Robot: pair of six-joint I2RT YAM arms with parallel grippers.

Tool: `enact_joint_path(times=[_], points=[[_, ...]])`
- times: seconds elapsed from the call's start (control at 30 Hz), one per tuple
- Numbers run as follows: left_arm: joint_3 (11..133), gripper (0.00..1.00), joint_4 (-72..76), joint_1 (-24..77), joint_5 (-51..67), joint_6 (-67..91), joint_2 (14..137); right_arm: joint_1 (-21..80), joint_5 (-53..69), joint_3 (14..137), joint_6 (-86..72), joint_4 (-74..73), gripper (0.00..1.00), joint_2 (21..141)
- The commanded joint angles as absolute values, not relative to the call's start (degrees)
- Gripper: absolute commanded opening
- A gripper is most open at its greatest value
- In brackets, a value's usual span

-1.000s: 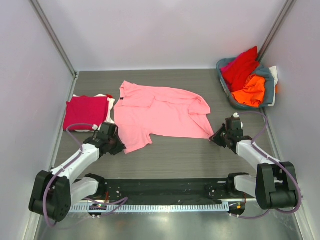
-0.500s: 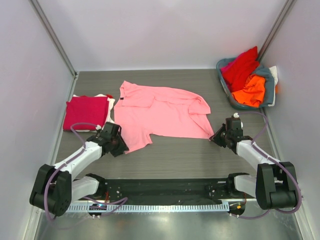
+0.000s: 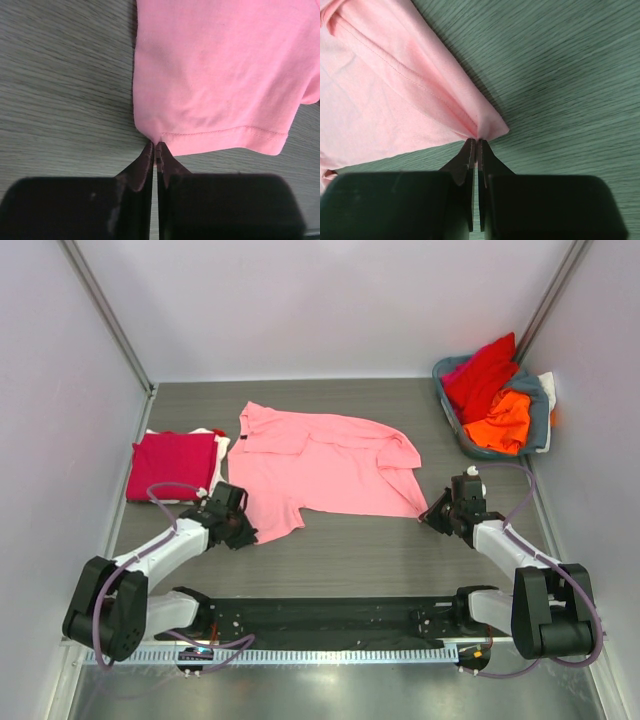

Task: Fold and stack the t-shirts
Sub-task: Flatten the tshirt out

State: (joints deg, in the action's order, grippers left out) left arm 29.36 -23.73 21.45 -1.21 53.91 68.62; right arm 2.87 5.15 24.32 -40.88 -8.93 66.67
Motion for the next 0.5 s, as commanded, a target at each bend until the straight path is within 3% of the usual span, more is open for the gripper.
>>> enact_joint_path(times=[0.0,0.47], points=[[30.05,0.0,-25.83,21.8,-3.34,53.18,69.35,2.64,4.83,26.28,-40.78,-8.88,0.01,65.74],[47.28,0.0,-42.45,20.57,-8.61,47.99,63.64,1.58,1.68,33.13,-42.36,-13.36,0.01,60.84]])
